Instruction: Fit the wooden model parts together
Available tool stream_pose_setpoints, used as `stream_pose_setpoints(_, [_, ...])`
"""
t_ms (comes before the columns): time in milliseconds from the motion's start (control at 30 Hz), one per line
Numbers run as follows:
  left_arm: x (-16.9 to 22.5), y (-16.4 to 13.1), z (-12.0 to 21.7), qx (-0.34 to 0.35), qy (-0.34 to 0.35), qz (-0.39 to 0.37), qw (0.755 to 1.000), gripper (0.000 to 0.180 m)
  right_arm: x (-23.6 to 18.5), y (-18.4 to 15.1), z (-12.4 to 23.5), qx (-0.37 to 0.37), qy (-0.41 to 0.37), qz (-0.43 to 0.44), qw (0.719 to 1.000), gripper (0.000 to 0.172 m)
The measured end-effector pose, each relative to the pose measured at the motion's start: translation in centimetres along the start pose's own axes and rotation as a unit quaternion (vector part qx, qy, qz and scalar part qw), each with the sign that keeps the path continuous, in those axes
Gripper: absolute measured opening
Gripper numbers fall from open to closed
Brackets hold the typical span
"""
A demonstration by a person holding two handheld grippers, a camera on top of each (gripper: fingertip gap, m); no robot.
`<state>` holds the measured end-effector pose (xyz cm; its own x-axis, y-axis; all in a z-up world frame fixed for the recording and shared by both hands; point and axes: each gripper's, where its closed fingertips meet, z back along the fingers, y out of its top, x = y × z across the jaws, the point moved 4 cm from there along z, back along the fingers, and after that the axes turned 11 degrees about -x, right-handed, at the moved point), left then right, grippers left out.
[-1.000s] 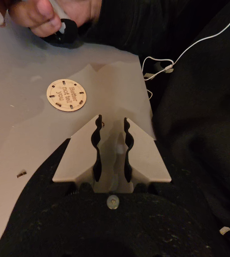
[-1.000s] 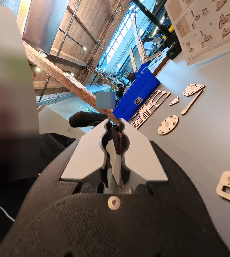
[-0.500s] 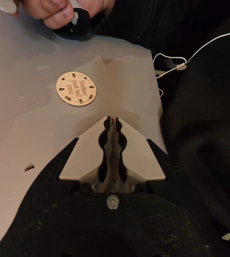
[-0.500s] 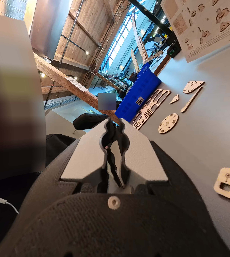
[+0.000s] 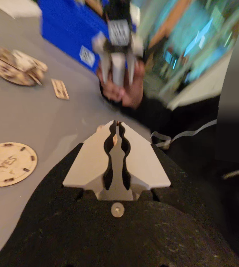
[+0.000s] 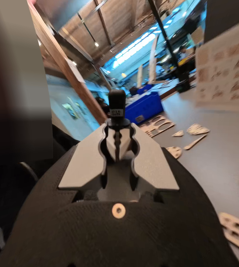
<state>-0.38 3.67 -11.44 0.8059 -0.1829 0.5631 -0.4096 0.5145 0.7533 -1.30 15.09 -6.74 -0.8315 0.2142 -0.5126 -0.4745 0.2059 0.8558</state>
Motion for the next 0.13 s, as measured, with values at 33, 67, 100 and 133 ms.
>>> stream_pose_setpoints(33, [-0.4, 1.2, 1.5, 0.070, -0.024, 0.043, 0.996, 0.000, -0.4, 0.2, -0.1, -0.004, -0.039, 0.059, 0.997, 0.029])
stream_pose_setpoints(67, [-0.6, 1.9, 2.7, 0.123, -0.064, 0.083, 0.987, 0.000, -0.7, 0.3, -0.2, -0.008, -0.079, 0.121, 0.989, 0.032])
stream_pose_setpoints(100, [-0.8, 2.2, 3.6, 0.157, -0.108, 0.119, 0.974, 0.000, -1.1, 0.3, -0.4, -0.014, -0.115, 0.183, 0.976, 0.033])
stream_pose_setpoints(133, [-1.0, 2.4, 4.2, 0.184, -0.153, 0.151, 0.959, 0.000, -1.5, 0.1, -0.7, -0.024, -0.149, 0.239, 0.959, 0.031])
